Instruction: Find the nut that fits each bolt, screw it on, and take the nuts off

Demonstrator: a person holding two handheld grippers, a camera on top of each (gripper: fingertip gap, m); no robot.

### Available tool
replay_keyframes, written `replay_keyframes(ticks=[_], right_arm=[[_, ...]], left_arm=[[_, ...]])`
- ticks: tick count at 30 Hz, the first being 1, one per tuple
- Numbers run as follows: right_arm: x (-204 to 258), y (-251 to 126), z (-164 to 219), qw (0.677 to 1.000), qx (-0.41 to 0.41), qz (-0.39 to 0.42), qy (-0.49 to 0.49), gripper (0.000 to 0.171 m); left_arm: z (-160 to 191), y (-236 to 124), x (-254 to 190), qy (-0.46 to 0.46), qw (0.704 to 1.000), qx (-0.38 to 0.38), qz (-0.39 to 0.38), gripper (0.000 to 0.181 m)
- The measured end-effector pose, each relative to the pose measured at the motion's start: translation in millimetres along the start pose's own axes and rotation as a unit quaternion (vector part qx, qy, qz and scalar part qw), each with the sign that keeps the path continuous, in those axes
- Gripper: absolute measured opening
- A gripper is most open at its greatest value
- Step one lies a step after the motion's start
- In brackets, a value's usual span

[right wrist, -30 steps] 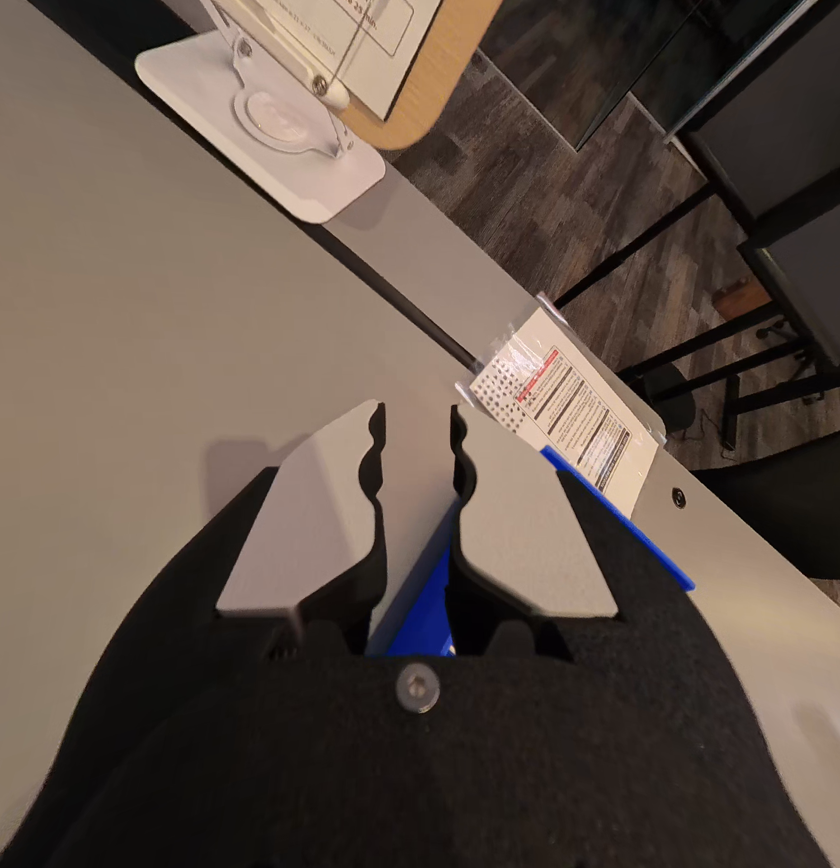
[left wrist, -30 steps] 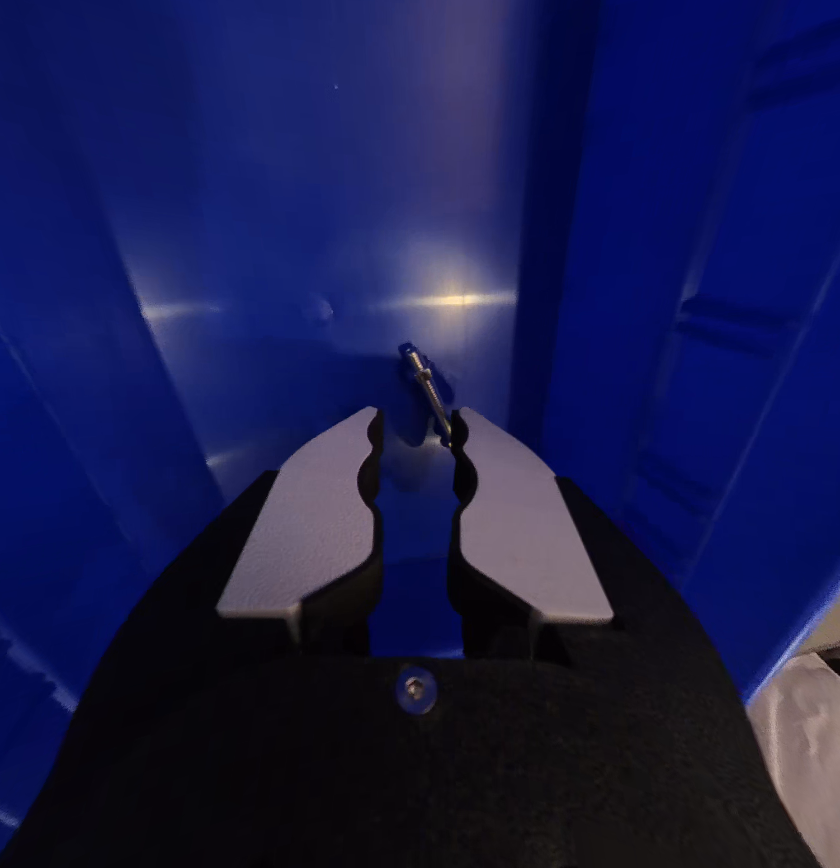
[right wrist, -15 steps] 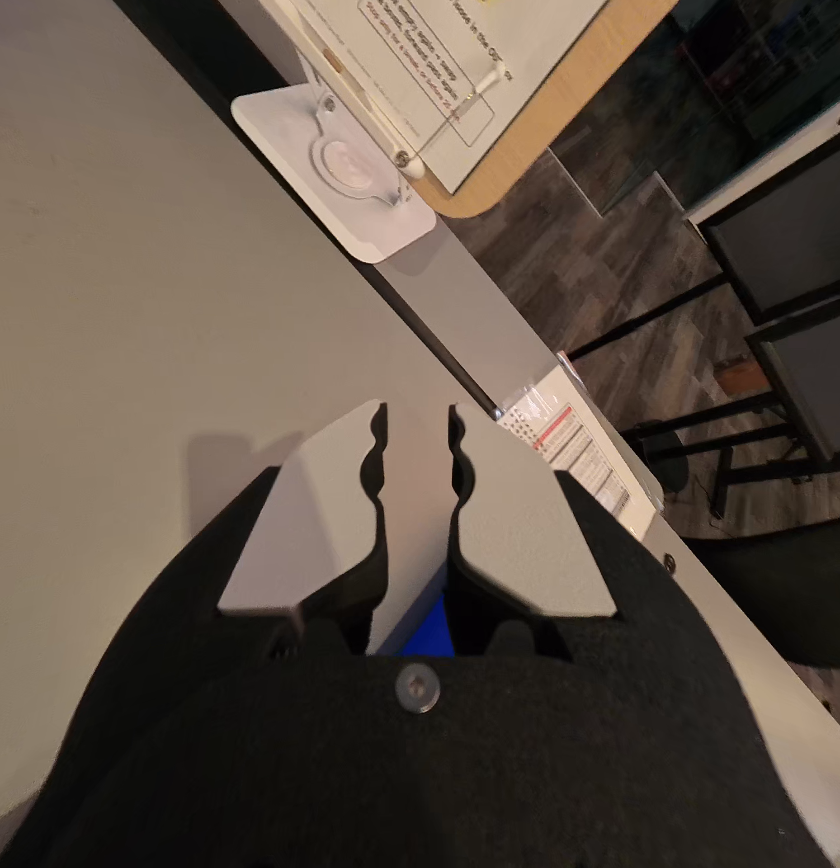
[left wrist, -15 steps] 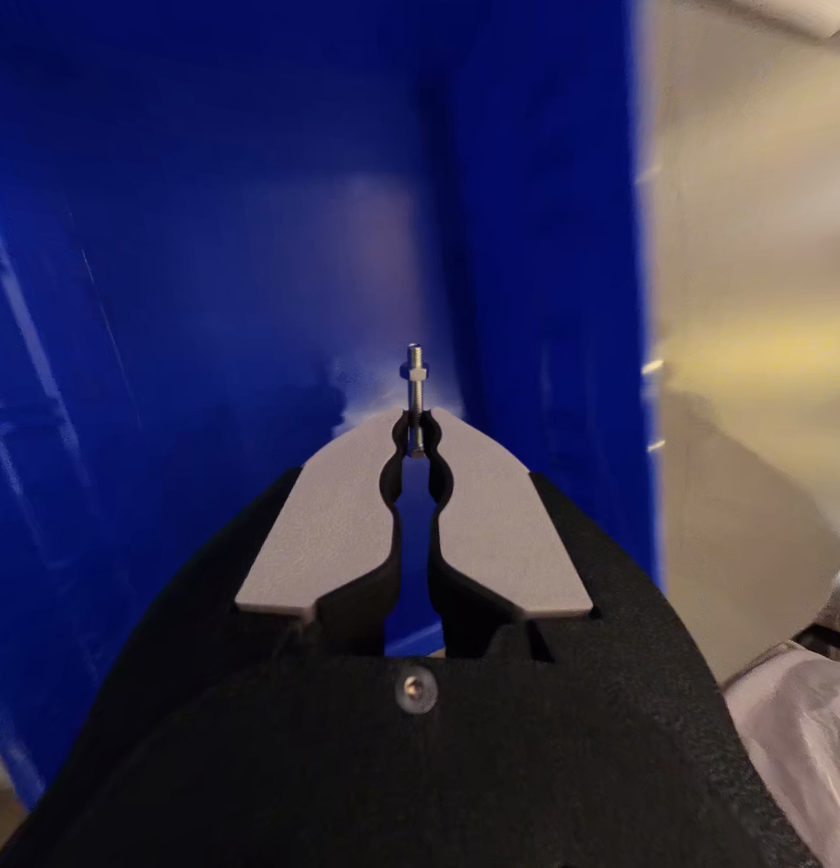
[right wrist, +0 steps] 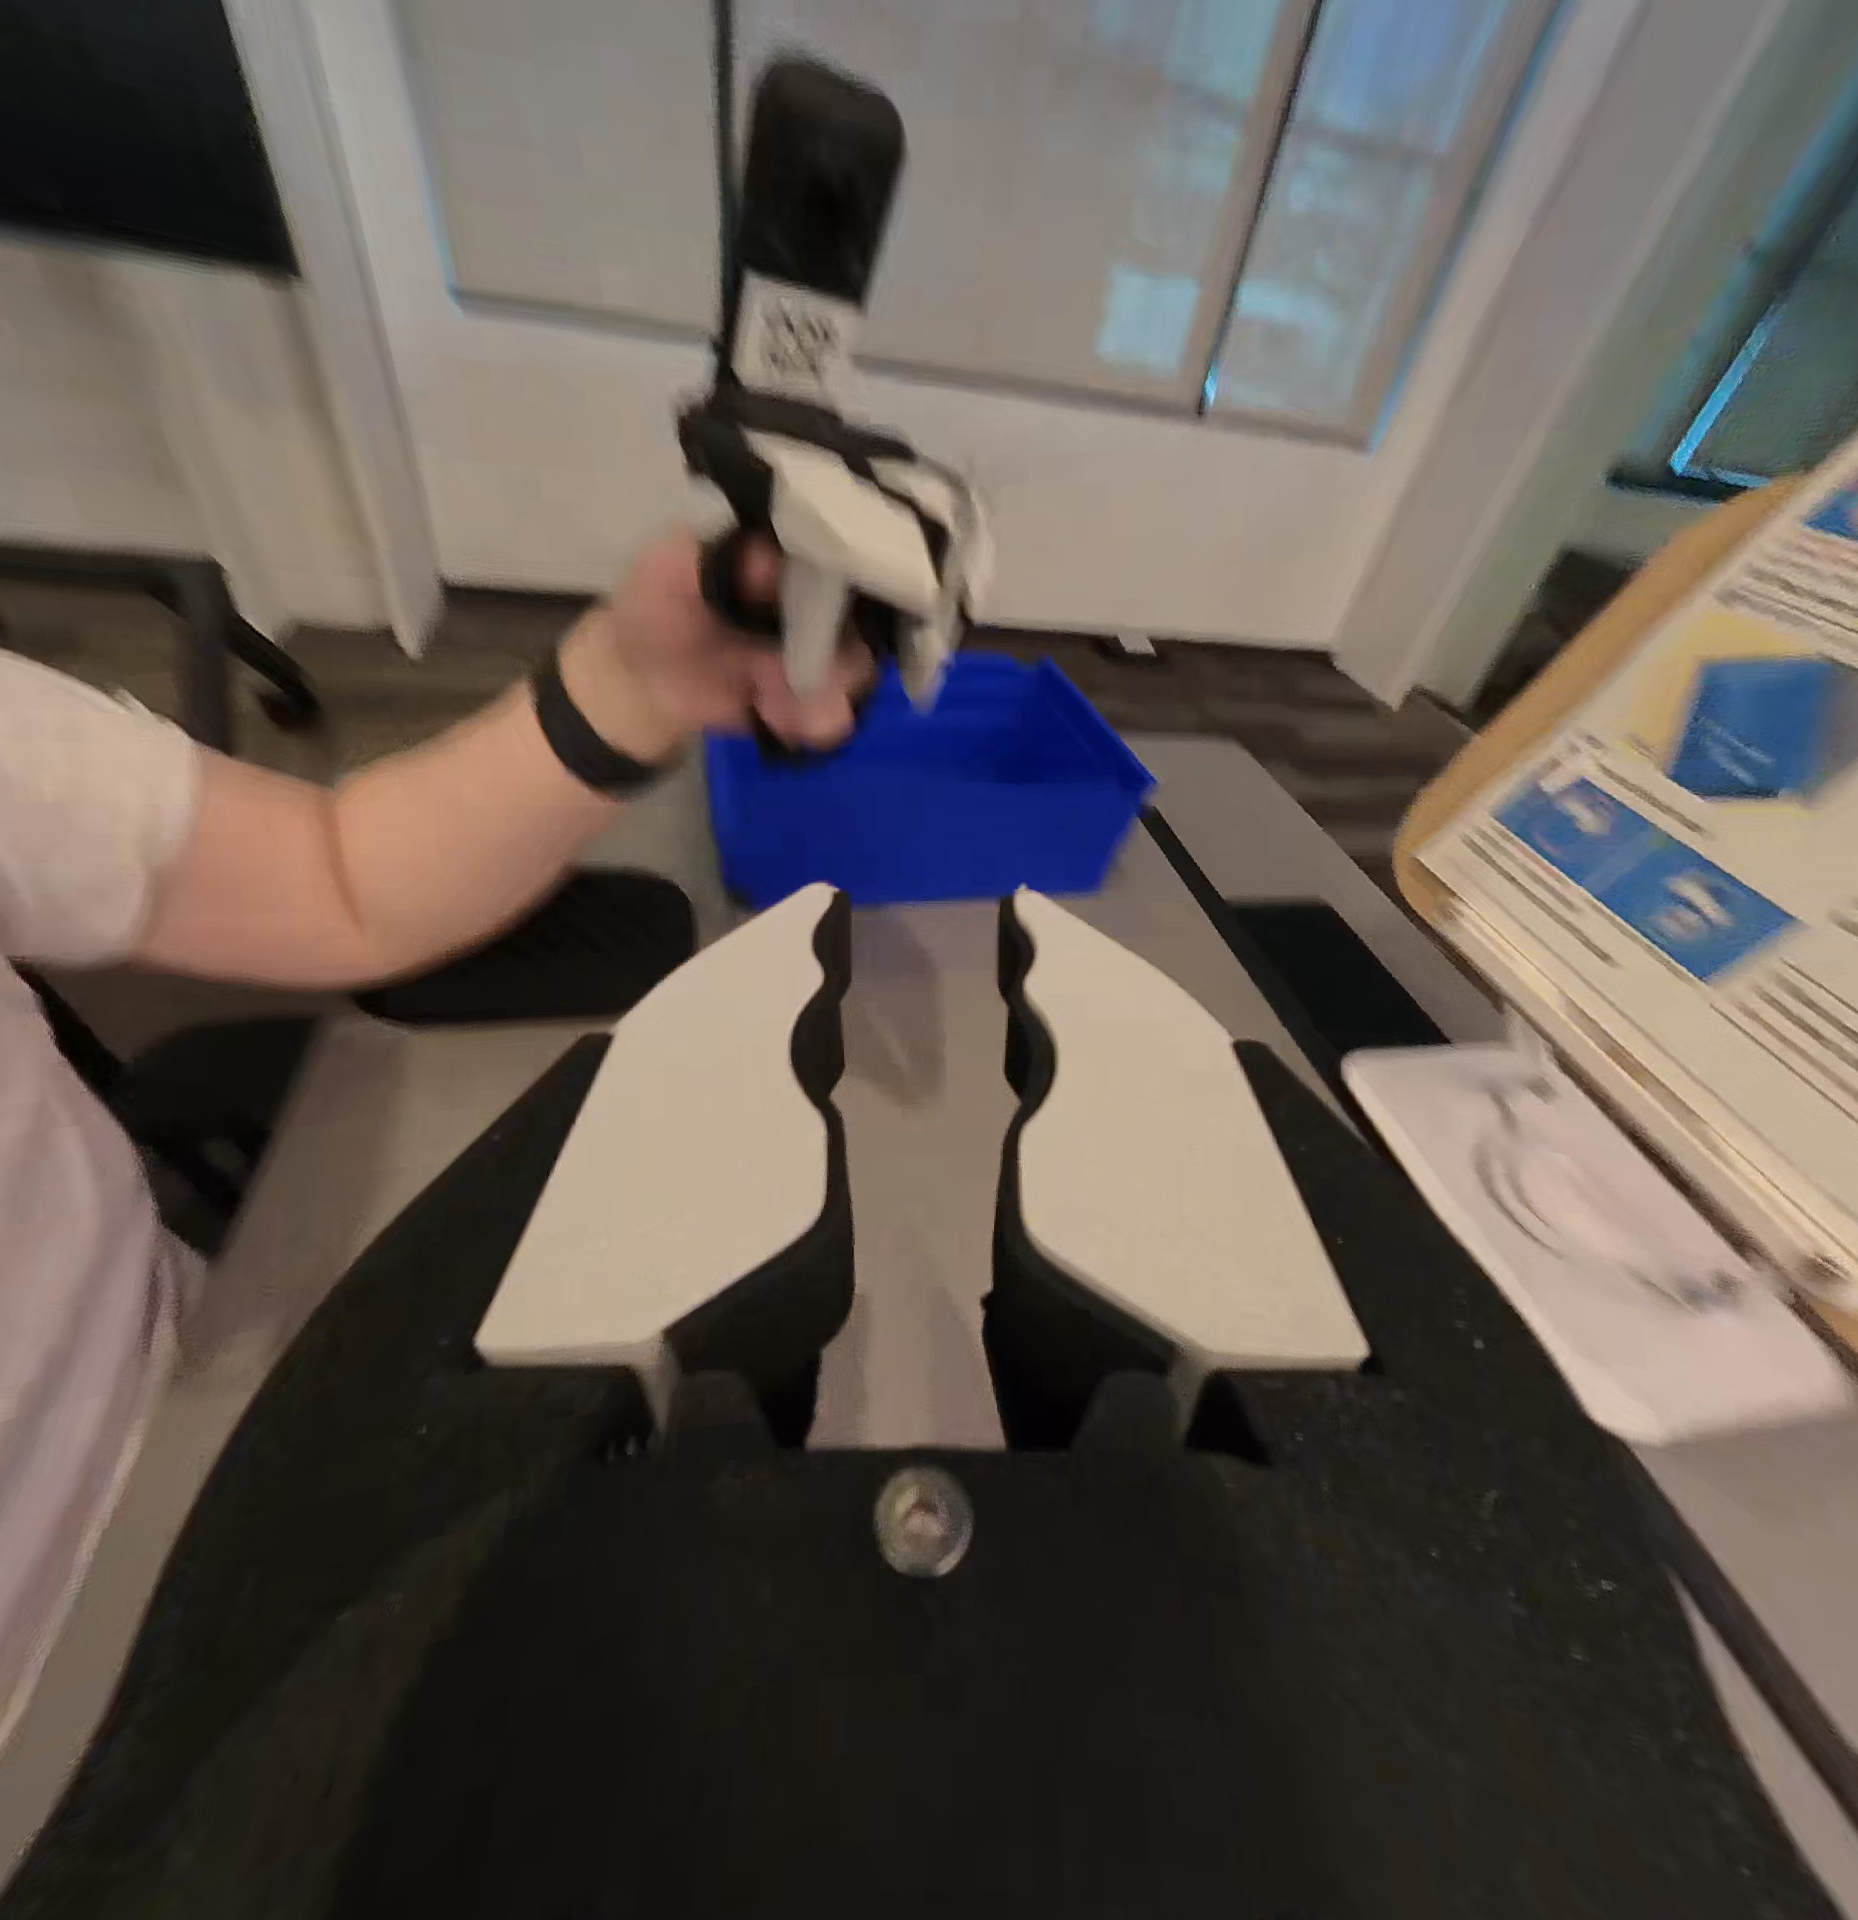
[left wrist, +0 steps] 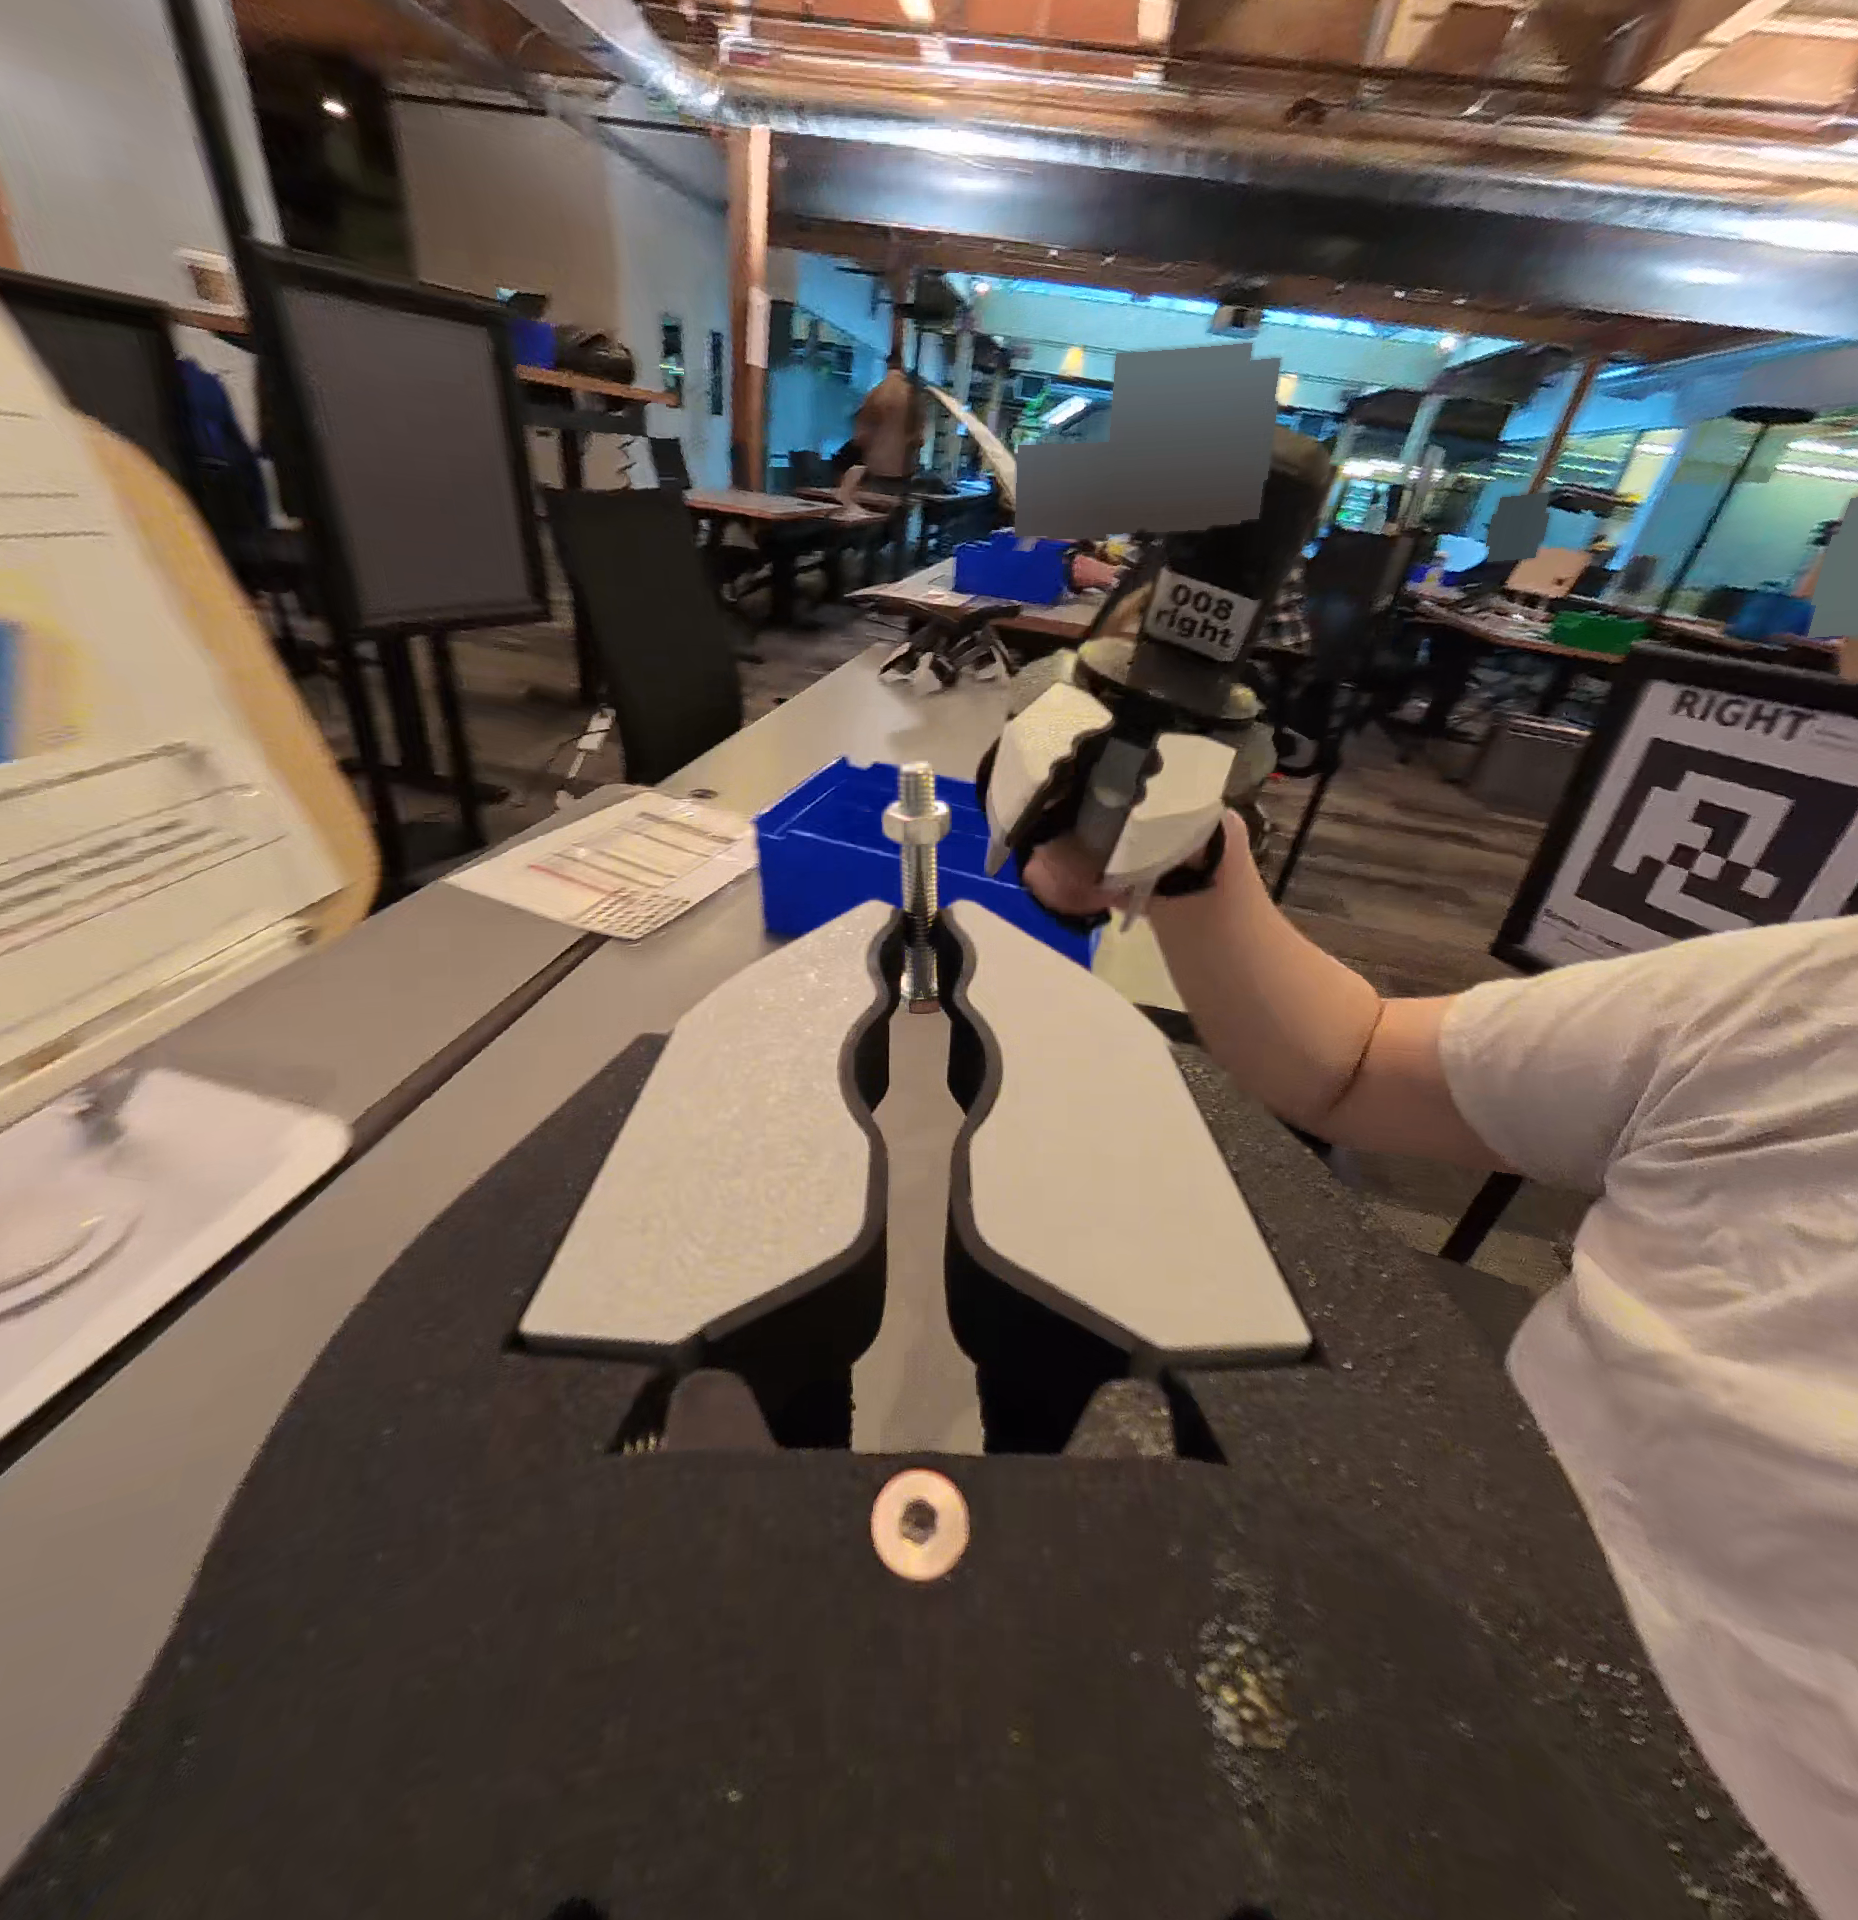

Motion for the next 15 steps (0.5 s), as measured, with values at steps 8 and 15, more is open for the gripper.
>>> replay_keyframes(ticks=[8, 15], right_arm=[[-7.9, -8.6, 1.7, 0.985, -0.138, -0.009, 0.102, 0.016], [-8.8, 3.8, 8.5, 0.983, -0.127, -0.049, 0.121, 0.015]], left_arm=[[28.7, 61.2, -28.9, 0.015, 0.998, 0.045, 0.035, 0.005], [34.0, 68.8, -35.7, 0.029, 0.996, 0.070, 0.048, 0.005]])
Point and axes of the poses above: each gripper's, where its closed fingertips meet, y out along the fingers, z out of its underside, x = y × z across the jaws, the point moved 8 cm from there along -y, back along the fingers, and after that the axes turned 12 degrees about y, right-handed, at the moved point
